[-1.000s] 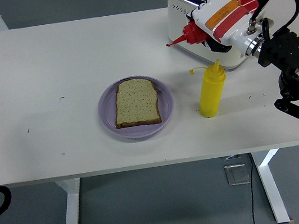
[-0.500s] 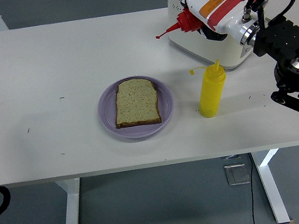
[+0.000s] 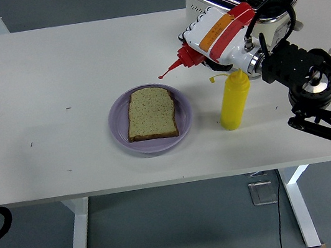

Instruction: Pick up the cup,pour liquid into bread,place the cup on the desk

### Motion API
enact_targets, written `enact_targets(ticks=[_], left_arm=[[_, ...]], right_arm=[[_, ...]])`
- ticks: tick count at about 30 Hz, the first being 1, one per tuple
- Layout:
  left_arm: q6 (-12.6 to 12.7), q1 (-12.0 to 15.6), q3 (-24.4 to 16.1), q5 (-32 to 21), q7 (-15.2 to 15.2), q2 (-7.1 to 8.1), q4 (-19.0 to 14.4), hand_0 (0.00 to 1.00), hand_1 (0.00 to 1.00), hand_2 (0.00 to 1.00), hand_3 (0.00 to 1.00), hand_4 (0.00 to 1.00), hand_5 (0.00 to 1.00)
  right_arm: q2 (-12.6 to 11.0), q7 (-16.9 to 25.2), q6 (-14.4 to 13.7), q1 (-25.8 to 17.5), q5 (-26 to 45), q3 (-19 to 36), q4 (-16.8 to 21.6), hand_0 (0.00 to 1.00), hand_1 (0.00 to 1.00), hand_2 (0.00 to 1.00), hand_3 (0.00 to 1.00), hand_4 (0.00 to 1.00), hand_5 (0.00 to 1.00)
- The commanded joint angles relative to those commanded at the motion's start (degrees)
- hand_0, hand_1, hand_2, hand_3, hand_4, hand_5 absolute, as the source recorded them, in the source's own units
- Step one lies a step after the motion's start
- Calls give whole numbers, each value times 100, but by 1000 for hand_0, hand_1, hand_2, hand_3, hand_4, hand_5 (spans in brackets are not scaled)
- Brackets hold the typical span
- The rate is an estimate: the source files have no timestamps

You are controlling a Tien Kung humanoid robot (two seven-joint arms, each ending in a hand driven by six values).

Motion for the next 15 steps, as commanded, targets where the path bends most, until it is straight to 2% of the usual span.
enact_targets(ticks=[6,10,12,15], left_arm=[[-3,8,9,-3,0,5,2,806,740,728,716,491,998],[-3,16,21,-5,-1,8,5,806,740,728,716,491,998],[-3,18,24,-5,-1,12,5,806,740,727,716,491,998],[-3,18,24,-6,1,14,6,806,740,727,716,491,998]], right_arm=[[33,-106,-111,-59,0,656,129,264,337,430,506,407,54],[38,-124,-126,-63,0,890,189,264,337,430,506,407,54],[50,-129,-127,-35,0,818,191,270,342,431,507,394,44],[99,-100,-57,131,0,361,138,270,342,431,507,394,44]])
